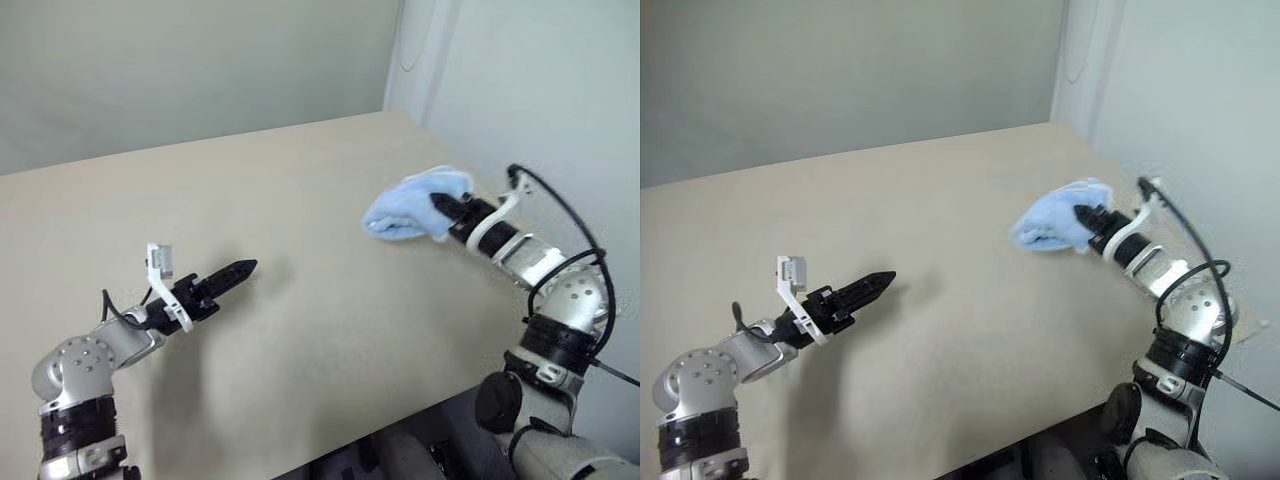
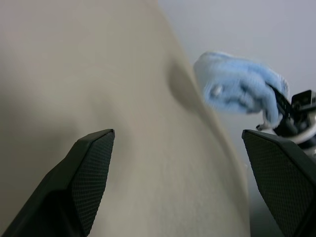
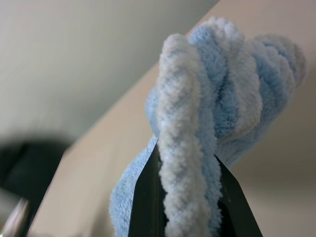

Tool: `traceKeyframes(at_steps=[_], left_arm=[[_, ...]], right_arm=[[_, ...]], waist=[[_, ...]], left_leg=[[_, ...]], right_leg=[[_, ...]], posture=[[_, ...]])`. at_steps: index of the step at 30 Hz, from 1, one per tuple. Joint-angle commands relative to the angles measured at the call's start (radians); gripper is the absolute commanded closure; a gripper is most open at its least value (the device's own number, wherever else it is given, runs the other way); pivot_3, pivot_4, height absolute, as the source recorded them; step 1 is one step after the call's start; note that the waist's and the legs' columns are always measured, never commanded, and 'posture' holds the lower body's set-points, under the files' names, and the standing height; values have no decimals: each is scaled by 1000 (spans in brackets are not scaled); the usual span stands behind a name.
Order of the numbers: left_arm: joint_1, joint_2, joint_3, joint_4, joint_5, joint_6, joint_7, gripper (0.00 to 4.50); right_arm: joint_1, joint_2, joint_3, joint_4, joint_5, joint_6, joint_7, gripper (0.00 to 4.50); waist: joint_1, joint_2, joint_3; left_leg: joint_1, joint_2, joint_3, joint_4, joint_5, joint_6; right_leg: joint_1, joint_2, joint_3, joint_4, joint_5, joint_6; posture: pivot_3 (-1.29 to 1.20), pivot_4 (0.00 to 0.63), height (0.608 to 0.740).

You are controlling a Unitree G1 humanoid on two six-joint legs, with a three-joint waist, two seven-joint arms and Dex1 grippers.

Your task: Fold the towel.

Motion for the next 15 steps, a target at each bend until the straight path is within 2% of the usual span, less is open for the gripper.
traceKeyframes(at_steps=[1,12,15], left_arm=[[-23,-13,-39,-1,22,-35,-22,0],[-17,-29,-38,-12,22,-56,-21,0],[-4,-27,-33,-21,19,-53,-19,0]], right_arm=[[-61,-16,-87,61,36,-59,-116,4442],[60,37,-145,103,37,-55,-360,4442],[59,32,-143,100,50,-63,-388,4442]], waist=[[-1,0,0],[1,2,1],[1,3,2]], left_leg=[[0,0,0,0,0,0],[1,0,0,0,0,3],[0,0,1,0,0,3]], right_leg=[[0,0,0,0,0,0],[1,-1,0,-1,0,5],[1,-1,1,-3,-1,6]], posture=[[0,150,740],[0,150,740],[0,150,740]])
